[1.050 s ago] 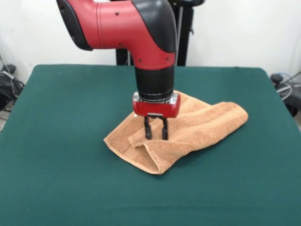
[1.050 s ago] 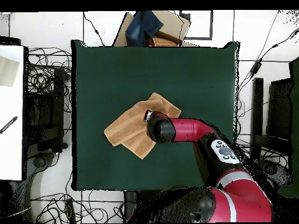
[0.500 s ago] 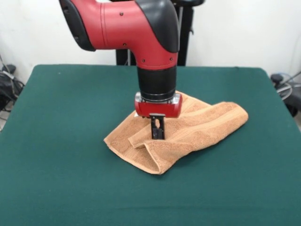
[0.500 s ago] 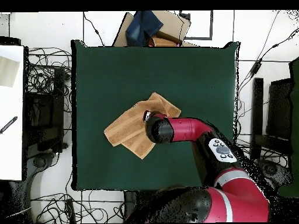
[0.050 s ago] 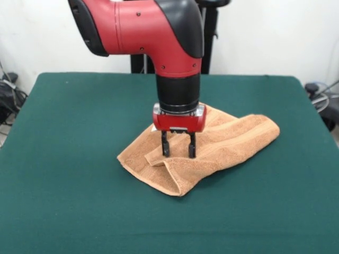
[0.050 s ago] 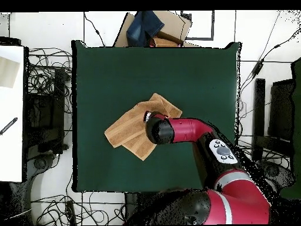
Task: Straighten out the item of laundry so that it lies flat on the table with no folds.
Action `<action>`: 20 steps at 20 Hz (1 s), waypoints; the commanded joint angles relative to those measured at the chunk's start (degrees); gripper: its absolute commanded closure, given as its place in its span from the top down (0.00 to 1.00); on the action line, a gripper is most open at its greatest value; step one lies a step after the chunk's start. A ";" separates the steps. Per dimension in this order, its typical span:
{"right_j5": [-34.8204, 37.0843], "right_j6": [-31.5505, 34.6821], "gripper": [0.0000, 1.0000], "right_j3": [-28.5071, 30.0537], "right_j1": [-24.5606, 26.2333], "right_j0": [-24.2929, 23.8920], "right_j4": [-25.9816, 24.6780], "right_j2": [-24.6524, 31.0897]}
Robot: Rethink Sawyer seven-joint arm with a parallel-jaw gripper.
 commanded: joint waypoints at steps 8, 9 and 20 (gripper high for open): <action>2.23 0.49 1.00 -2.54 -0.92 4.20 -3.03 -1.58; 2.31 0.43 1.00 -2.83 -0.65 4.32 -3.04 -1.69; -0.38 3.55 1.00 -16.59 12.17 11.40 -1.66 -8.57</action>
